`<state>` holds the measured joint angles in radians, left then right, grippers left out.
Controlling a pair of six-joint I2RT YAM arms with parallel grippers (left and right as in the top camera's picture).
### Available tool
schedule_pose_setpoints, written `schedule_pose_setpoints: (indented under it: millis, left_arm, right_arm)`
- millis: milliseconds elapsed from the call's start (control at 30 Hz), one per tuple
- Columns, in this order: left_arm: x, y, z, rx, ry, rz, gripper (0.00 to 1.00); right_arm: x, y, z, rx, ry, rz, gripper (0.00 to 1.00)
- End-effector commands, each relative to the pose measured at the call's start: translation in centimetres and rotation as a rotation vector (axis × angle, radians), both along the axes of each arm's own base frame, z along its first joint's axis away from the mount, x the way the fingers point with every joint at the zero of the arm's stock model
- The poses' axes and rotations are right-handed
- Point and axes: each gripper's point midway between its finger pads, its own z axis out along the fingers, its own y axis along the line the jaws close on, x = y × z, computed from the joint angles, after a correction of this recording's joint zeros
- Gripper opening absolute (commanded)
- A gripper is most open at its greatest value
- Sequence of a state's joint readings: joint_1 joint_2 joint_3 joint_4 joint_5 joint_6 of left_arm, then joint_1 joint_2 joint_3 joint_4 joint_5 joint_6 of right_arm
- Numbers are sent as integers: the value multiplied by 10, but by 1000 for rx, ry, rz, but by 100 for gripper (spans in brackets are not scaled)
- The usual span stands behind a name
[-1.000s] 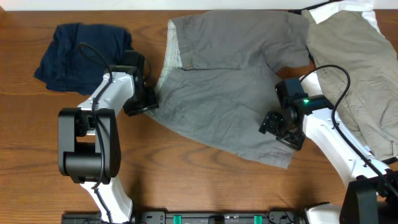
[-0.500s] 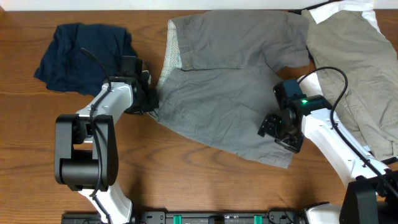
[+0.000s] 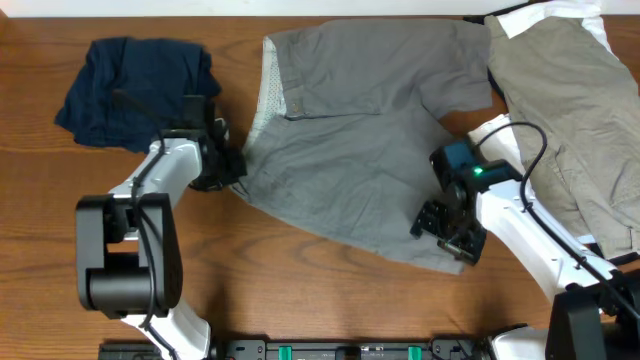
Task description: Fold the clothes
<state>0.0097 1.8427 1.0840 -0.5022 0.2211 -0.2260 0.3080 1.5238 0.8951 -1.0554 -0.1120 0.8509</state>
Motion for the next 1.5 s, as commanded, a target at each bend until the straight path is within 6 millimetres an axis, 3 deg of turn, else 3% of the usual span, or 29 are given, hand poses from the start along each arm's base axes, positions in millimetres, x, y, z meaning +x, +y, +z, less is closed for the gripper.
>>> schedule_pose_setpoints:
  millis: [0,300,567,633,767,833,900,1100,1167,1333,1467]
  left_arm:
    - [2,13,7,31,-20,58,6]
    - [3,15,7,44,-23,63,6]
    - [3,15,7,44,-23,62,6]
    - [3,15,7,44,-23,62,6]
    - [2,15,7,44,-20,62,6]
    - [1,15,7,44,-16,62,6]
    - [0,15,6,44,-11,62,6]
    - [-1,15,6,44,-7,62,6]
    - [0,15,6,44,-10,62,6]
    - [1,15,6,44,-13,62,6]
    - [1,15,6,45,-12,62,6]
  right_arm:
    - [-14,-1,-10,-25,34,-54,78]
    - [-23,-1,-28,-16,36,-50,76]
    - [-33,6,-40,1,40,-34,63]
    - [-34,5,-41,1,41,-34,57]
    - [-33,5,-42,-2,36,-33,22]
    - [-33,5,-42,-4,34,-33,14]
    - [-34,4,-42,-5,38,-33,17]
    - [-35,-4,-42,-48,37,-33,63]
    - [-30,-6,-43,-59,18,-31,73]
    - [-31,-7,-43,-63,17,-9,73]
    - [-34,-9,-48,-70,16,-9,68]
